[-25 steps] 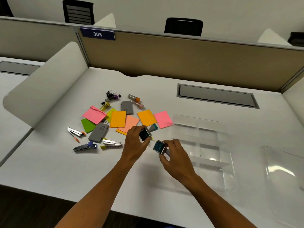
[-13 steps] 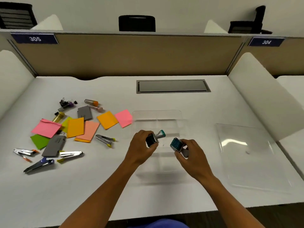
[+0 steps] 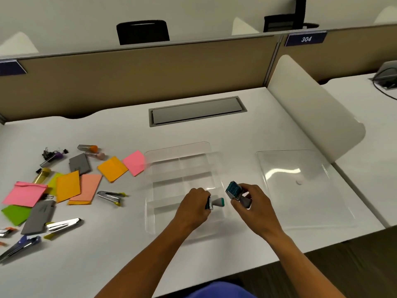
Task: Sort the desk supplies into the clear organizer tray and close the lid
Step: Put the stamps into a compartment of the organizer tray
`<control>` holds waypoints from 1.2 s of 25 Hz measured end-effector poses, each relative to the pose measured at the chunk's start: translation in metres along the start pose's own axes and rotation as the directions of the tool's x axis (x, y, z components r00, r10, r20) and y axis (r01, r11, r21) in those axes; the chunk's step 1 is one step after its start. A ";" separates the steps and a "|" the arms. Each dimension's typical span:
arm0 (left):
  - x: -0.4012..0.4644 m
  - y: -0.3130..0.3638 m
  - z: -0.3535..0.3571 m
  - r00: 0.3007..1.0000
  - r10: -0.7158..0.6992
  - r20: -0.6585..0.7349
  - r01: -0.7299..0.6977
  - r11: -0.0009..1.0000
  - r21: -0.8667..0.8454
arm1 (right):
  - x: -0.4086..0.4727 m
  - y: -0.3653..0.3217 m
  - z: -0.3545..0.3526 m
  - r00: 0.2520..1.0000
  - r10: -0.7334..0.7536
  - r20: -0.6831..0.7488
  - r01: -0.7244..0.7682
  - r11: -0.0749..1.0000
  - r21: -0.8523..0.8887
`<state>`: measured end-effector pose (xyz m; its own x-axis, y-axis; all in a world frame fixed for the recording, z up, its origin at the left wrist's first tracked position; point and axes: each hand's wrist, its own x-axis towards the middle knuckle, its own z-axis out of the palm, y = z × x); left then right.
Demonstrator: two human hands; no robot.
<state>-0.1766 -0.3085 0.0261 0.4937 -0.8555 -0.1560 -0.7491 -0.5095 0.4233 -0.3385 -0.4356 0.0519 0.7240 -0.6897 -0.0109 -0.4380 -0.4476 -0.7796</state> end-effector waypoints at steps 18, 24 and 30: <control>0.007 -0.005 -0.002 0.970 -0.074 0.231 0.055 0.994 0.091 | 0.020 -0.007 0.020 0.987 -0.130 0.091 0.141 0.981 -0.131; -0.017 -0.032 -0.023 0.979 -0.138 -0.153 0.099 0.966 -0.239 | 0.027 -0.015 0.031 0.955 -0.167 0.245 0.221 0.952 -0.213; -0.043 -0.042 -0.020 0.923 -0.269 -0.276 0.136 0.897 -0.421 | 0.033 -0.031 0.055 0.893 -0.208 0.399 0.388 0.804 -0.450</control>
<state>-0.1575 -0.2483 0.0331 0.7793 -0.6266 -0.0114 -0.4190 -0.5345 0.7340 -0.2720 -0.4138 0.0413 0.9502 -0.2959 -0.0975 -0.3111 -0.8837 -0.3498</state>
